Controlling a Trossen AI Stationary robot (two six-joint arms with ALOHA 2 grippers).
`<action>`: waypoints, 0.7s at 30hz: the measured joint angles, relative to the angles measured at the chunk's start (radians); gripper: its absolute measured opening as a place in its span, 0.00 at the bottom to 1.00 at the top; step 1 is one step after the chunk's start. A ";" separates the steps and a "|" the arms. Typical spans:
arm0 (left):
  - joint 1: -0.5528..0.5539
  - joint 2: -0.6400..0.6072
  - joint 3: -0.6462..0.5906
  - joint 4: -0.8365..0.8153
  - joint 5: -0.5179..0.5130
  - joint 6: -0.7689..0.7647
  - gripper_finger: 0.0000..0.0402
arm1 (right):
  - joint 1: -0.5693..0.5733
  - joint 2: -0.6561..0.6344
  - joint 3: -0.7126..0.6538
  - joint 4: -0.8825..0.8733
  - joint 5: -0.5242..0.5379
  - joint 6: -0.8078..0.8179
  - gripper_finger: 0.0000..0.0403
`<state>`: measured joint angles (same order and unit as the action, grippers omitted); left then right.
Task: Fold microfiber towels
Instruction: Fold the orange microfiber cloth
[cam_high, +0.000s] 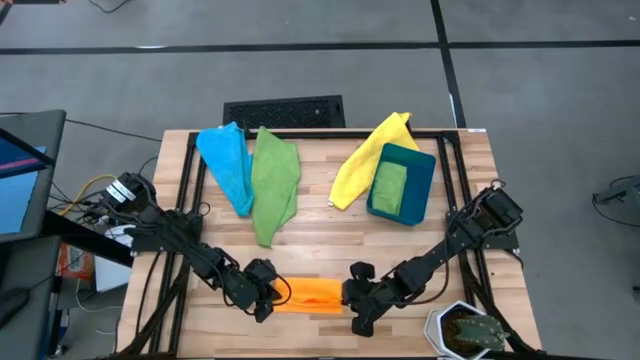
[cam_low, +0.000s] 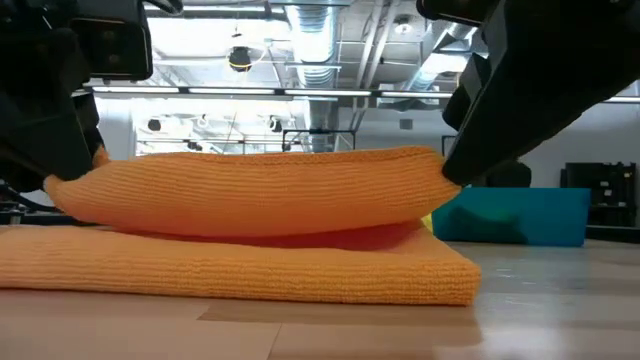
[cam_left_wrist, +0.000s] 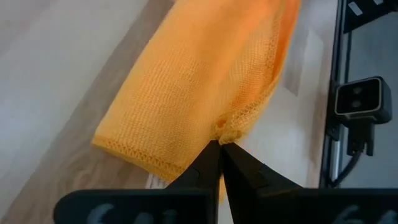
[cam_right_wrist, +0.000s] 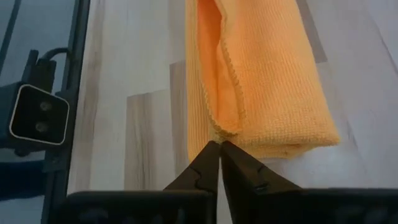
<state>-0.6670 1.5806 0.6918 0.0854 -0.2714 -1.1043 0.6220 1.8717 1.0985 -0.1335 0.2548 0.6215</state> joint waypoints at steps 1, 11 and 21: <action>0.000 0.000 0.000 0.004 0.005 0.004 0.03 | 0.000 0.000 0.000 0.000 -0.001 -0.007 0.13; -0.016 0.000 0.000 0.043 0.056 0.030 0.26 | 0.000 0.000 0.000 -0.013 -0.081 -0.055 0.38; -0.042 -0.011 0.000 0.150 0.065 0.065 0.34 | 0.000 -0.010 0.000 -0.018 -0.130 -0.073 0.52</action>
<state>-0.7093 1.5697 0.6918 0.2356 -0.2062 -1.0397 0.6216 1.8618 1.0985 -0.1514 0.1253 0.5482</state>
